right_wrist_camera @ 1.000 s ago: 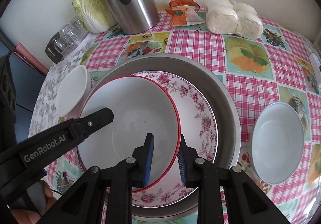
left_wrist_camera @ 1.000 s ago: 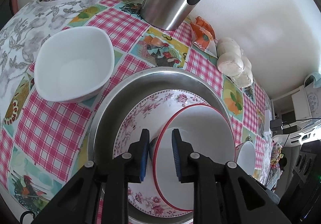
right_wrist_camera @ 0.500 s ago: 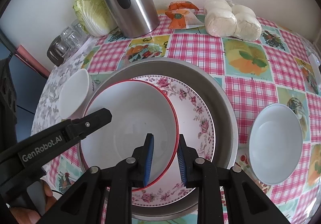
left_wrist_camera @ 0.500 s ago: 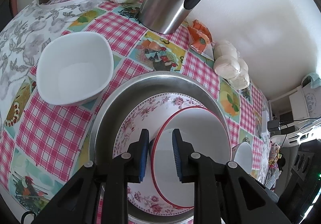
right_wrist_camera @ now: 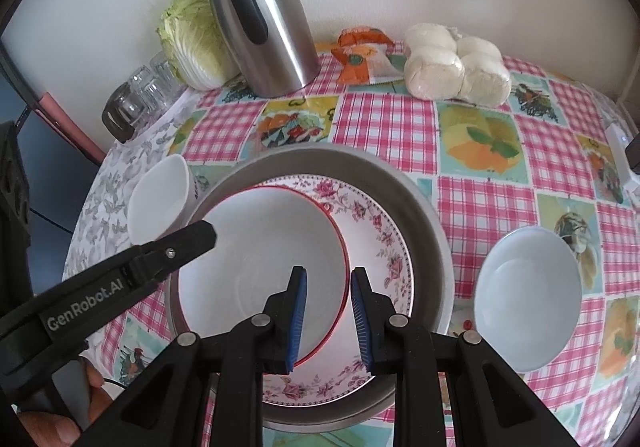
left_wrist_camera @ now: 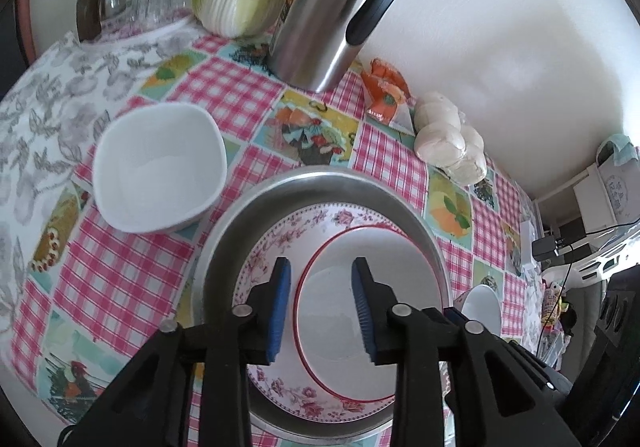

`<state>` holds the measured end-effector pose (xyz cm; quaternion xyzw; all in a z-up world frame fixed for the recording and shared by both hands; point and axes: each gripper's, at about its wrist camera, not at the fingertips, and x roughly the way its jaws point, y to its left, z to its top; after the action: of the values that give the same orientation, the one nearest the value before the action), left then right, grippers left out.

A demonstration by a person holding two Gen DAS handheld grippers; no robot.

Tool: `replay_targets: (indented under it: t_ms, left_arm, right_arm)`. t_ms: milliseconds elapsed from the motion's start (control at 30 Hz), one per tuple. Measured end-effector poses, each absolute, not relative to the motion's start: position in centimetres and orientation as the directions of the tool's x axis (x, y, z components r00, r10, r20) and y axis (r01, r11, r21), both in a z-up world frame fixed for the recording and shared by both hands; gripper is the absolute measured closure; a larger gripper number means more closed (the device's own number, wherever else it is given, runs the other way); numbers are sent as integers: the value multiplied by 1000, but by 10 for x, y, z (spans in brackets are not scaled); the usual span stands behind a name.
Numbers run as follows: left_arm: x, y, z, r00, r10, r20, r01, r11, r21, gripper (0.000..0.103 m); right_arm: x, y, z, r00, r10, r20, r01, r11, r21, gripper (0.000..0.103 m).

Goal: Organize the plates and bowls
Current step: 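Open both tools and release the red-rimmed bowl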

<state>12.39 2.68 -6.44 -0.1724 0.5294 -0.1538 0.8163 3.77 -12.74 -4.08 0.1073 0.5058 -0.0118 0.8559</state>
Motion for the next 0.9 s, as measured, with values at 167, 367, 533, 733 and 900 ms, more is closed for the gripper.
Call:
replay_targets:
  t_ms: [167,367,533,733,900]
  left_arm:
    - [120,34,-54,431,-398,-810,58,908,-415,49]
    - [117,40,-52,444,-356,-822,32,923,-382,37]
    - [117,42,-57,439,-322,-839,7,935,-355,23]
    - [117,48,-64,434,-283,-856,-36,943,-330,20]
    - [117,53,-63,451,-254,-856,-59,948,-312,17]
  right_arm:
    - [35,-132,-33,505,66,-861,145,976,160,72]
    - [33,-134,-30,512,32,-858,167,976,137,44]
    - [32,-136,-30,512,11,-859,179,977,119,30]
    - [31,-140,-30,511,-18,-859,202,974,100,20]
    - [30,-141,-28,519,-27,-854,206,974,94,12]
